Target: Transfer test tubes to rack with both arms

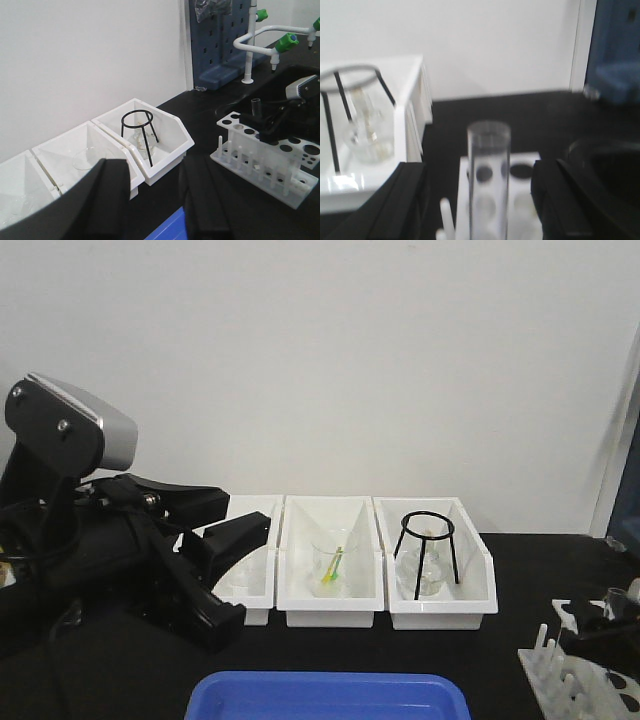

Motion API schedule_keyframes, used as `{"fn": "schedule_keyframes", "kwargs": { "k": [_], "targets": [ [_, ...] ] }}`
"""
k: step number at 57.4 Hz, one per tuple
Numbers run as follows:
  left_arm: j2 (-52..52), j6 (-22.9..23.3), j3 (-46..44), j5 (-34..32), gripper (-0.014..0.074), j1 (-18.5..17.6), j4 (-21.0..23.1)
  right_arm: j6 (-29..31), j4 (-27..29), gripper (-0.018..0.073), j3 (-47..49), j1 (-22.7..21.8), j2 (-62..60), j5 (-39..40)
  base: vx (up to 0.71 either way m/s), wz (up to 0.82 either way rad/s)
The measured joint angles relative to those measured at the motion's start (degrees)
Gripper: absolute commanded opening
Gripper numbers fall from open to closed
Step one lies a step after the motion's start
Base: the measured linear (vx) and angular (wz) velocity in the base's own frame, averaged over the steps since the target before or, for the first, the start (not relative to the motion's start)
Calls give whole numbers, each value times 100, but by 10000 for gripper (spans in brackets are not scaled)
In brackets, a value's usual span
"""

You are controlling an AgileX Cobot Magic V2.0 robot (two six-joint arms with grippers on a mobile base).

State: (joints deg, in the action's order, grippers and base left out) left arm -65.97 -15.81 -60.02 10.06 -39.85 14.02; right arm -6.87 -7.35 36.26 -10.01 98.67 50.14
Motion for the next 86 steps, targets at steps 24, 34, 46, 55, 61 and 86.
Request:
{"fn": "schedule_keyframes", "kwargs": {
  "k": [24, 34, 46, 55, 61, 86],
  "targets": [
    [0, 115, 0, 123, 218, 0, 6, -68, -413, 341, -5, 0, -3308, -2132, 0, 0],
    [0, 115, 0, 685, -24, 0, -221, -661, -1044, 55, -5, 21, -4828, -3596, 0, 0],
    [191, 132, 103, 1194, -22, 84, -455, -1035, -1297, -12, -27, 545, -6018, -5174, 0, 0],
    [742, 490, 738, 1086, -21, 618, -562, -1036, -1279, -11, -33, 1239, -6395, -5734, 0, 0],
    [1232, 727, 1353, 1077, -21, 1007, -587, -1047, -1279, -11, -39, 1723, -6445, -5796, 0, 0],
    [4225, 1188, 3880, 565, -21, 1246, -591, -1030, -1323, -8, -1235, 2813, -6445, -5014, 0, 0]
  ]
}}
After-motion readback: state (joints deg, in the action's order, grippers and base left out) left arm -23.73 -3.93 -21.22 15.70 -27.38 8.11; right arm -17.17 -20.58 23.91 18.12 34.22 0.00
